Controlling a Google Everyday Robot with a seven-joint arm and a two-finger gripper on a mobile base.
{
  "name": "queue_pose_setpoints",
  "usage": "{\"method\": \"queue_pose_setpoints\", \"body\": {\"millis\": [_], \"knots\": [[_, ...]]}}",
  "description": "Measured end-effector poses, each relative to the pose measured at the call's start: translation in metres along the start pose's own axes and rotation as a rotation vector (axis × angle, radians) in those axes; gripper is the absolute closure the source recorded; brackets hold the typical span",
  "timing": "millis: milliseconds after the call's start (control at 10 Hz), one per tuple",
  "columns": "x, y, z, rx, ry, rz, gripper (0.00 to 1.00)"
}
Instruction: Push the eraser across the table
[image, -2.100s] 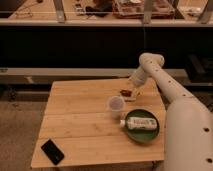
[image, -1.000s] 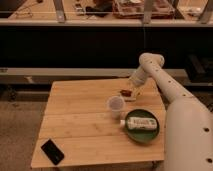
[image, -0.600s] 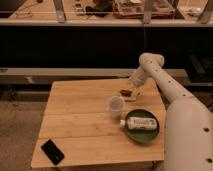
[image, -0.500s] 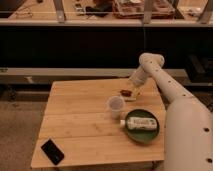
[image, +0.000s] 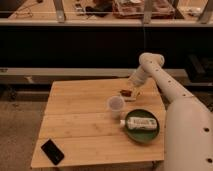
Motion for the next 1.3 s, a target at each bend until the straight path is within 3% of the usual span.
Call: {"method": "queue_pose_setpoints", "body": {"millis": [200,400,600,800,900,1100,1300], "knots": [[-0.033,-0.016,-0.036,0.036,0.021,-0.099,0.38],[-0.114,-0.031,-0.087,0.097,-0.006,-0.265,0.38],[-0.183,-0.021,-0.116,0.117,-0.054,-0.399,0.39],[-0.245,0.014,-0.119,0.095,-0.108,-0.553,0.55],[-0.27,0.044,-0.112,0.065,-0.144,-0.638,0.65],[-0.299,0.085,-0.102,0.025,-0.193,-0.748,0.69],[-0.307,0.097,-0.099,0.013,-0.208,-0.778,0.69]]}}
